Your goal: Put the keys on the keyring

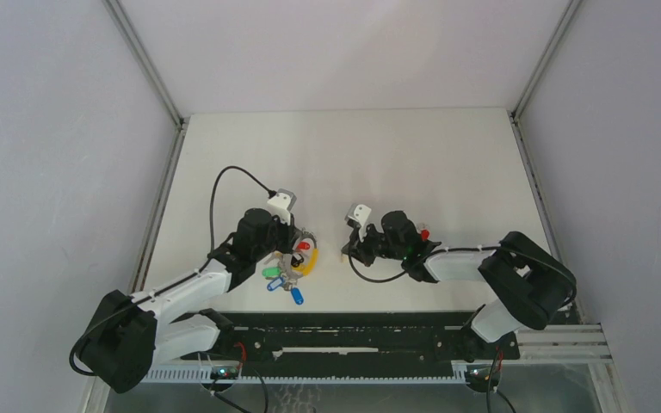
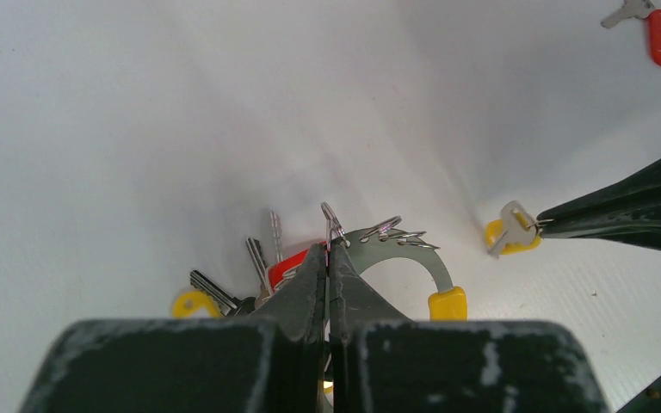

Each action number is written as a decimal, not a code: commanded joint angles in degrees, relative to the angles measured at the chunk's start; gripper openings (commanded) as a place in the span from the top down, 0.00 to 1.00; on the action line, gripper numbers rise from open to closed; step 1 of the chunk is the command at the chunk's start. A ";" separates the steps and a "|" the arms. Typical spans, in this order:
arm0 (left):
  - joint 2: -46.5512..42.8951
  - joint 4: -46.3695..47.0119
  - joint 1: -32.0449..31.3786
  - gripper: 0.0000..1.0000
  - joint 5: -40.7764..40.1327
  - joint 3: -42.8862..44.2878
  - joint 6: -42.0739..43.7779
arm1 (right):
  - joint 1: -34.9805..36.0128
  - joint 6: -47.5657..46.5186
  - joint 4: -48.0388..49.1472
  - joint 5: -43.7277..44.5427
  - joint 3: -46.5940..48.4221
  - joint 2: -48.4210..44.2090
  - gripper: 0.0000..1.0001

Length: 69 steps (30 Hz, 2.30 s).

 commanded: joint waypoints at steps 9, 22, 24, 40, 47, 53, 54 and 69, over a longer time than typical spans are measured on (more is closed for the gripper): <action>-0.98 2.67 0.21 1.00 0.47 -0.48 0.08 | 1.14 5.92 18.84 2.72 -0.98 9.37 1.00; -1.47 2.50 0.27 1.00 0.45 -0.58 0.20 | 2.02 4.00 6.96 7.25 -1.84 -0.15 1.00; -1.63 2.55 0.24 1.00 0.45 -0.55 0.21 | 2.24 3.34 0.91 8.79 -2.43 -4.09 1.00; -1.22 2.72 0.23 1.00 0.48 -0.59 0.31 | 8.26 16.08 -36.60 21.55 -4.61 -28.68 1.00; -0.78 2.74 0.15 1.00 0.53 -0.42 0.39 | 8.06 14.19 -35.70 21.92 1.69 -15.60 1.00; -1.06 2.52 0.23 1.00 0.33 -0.45 0.47 | 5.15 10.15 -26.08 20.52 6.30 -5.10 1.00; -1.06 2.54 0.22 1.00 0.30 -0.49 0.48 | 4.68 9.62 -24.57 20.27 6.84 -3.74 1.00; -1.27 2.44 0.24 1.00 0.13 -0.56 0.59 | 1.74 6.02 -11.69 15.68 8.22 6.06 0.98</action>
